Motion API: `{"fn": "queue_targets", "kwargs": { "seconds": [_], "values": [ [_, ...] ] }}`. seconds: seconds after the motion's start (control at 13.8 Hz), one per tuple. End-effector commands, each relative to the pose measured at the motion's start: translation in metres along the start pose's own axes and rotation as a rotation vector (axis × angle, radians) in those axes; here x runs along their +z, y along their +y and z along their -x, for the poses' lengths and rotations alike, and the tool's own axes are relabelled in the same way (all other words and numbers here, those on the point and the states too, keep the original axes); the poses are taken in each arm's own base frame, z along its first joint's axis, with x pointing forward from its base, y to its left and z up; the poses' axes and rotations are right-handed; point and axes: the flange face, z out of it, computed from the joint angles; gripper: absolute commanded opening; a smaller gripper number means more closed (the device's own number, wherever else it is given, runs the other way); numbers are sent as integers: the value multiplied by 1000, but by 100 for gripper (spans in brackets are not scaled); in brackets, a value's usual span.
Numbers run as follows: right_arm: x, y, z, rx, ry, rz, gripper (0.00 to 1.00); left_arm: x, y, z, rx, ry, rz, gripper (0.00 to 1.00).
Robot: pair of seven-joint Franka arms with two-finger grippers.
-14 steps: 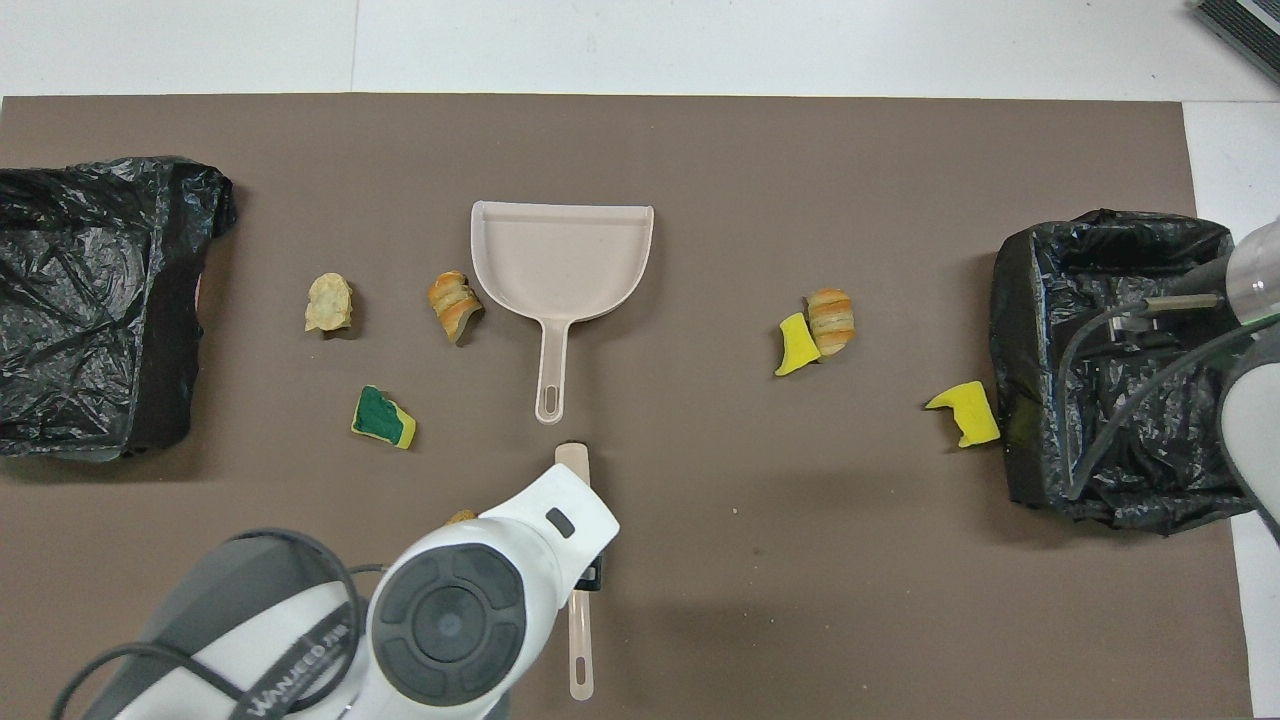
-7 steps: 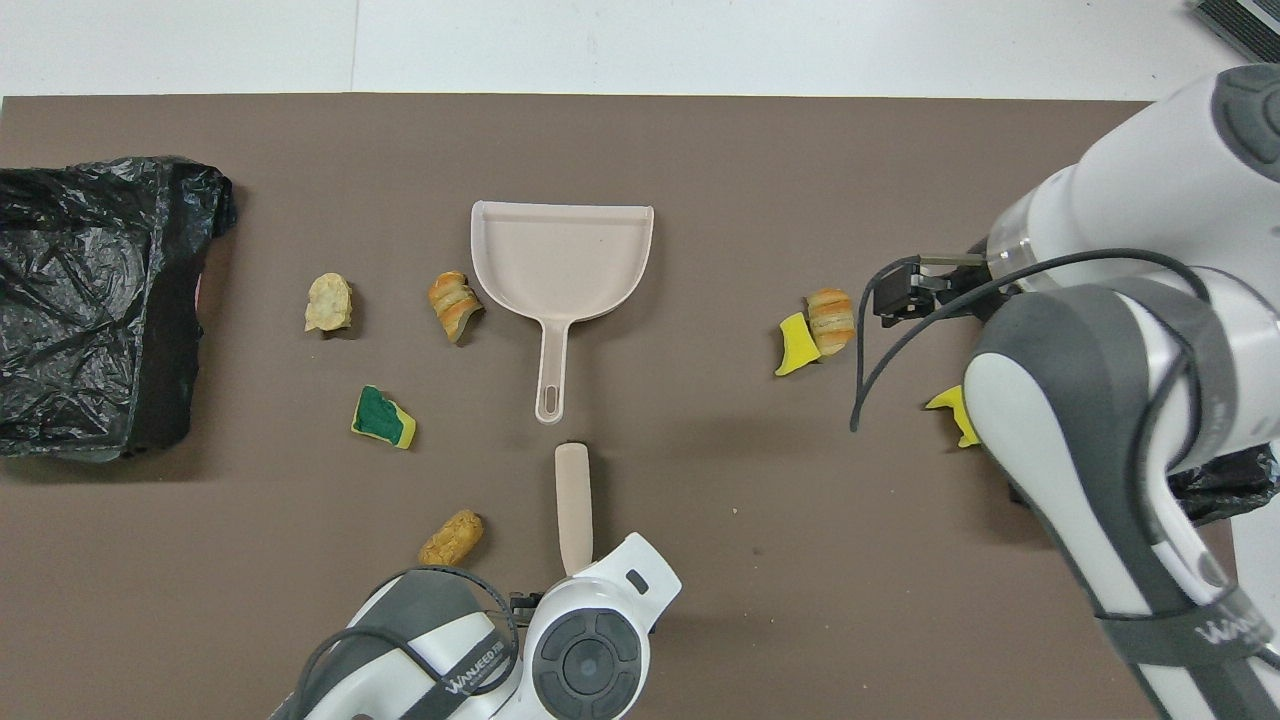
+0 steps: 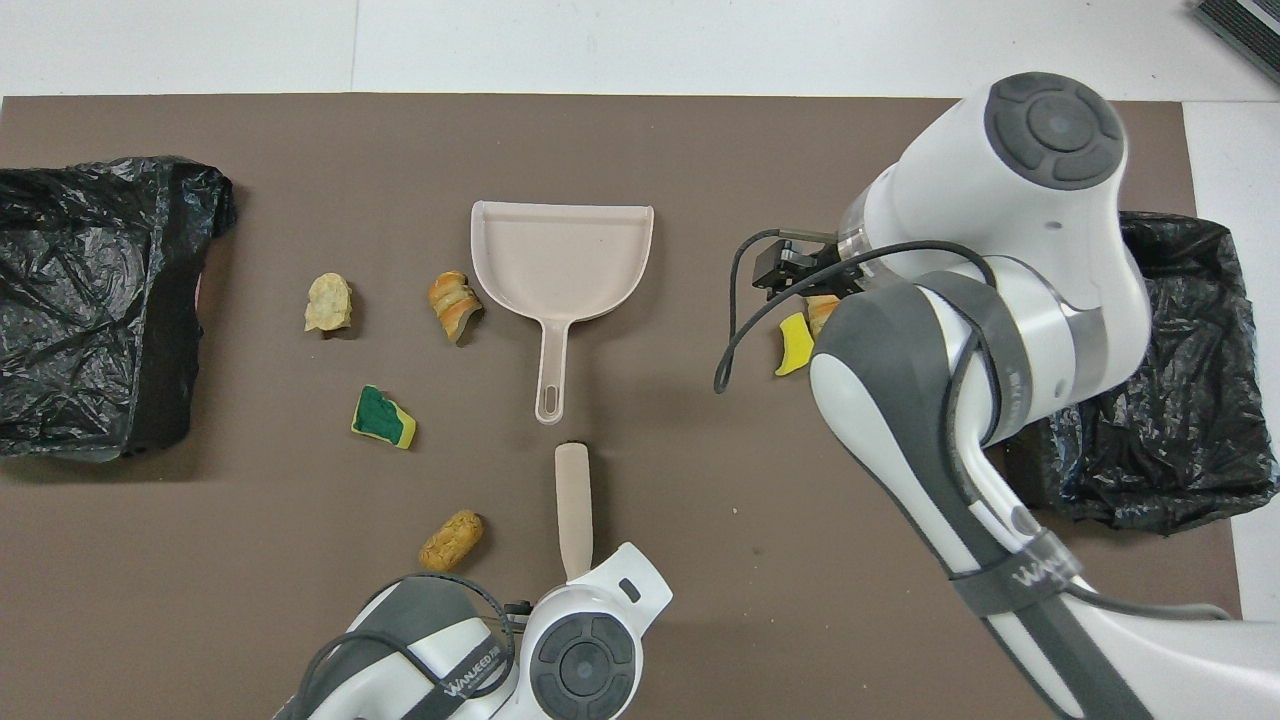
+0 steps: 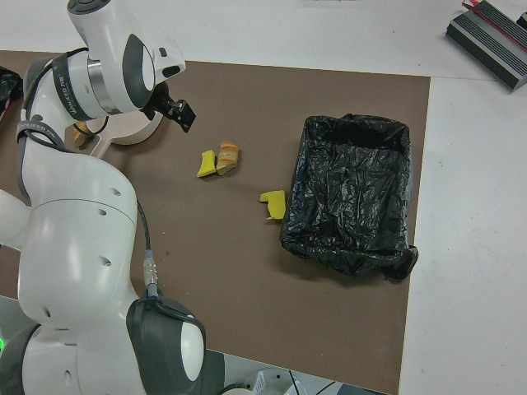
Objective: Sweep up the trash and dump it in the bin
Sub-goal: 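Grasp the brush handle with the left gripper while the right gripper reaches the dustpan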
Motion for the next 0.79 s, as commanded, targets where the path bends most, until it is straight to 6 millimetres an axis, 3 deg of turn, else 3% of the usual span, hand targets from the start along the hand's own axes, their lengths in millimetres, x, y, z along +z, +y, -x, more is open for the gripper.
{"fn": "queue_targets", "kwargs": {
  "seconds": [0.0,0.14,0.43,0.72],
  "values": [
    [17,-29,-4,55,13,-39,100,-3,-9,6,9,-16,1,21],
    [24,-41,-5,71,28,-55,100,-12,-9,3,17,-23,-5,7],
    [27,-45,-5,66,38,-68,100,-32,-17,2,18,-68,-44,3],
    [46,-65,-1,66,45,-87,100,-61,-59,-9,-54,-100,-70,0]
  ]
}}
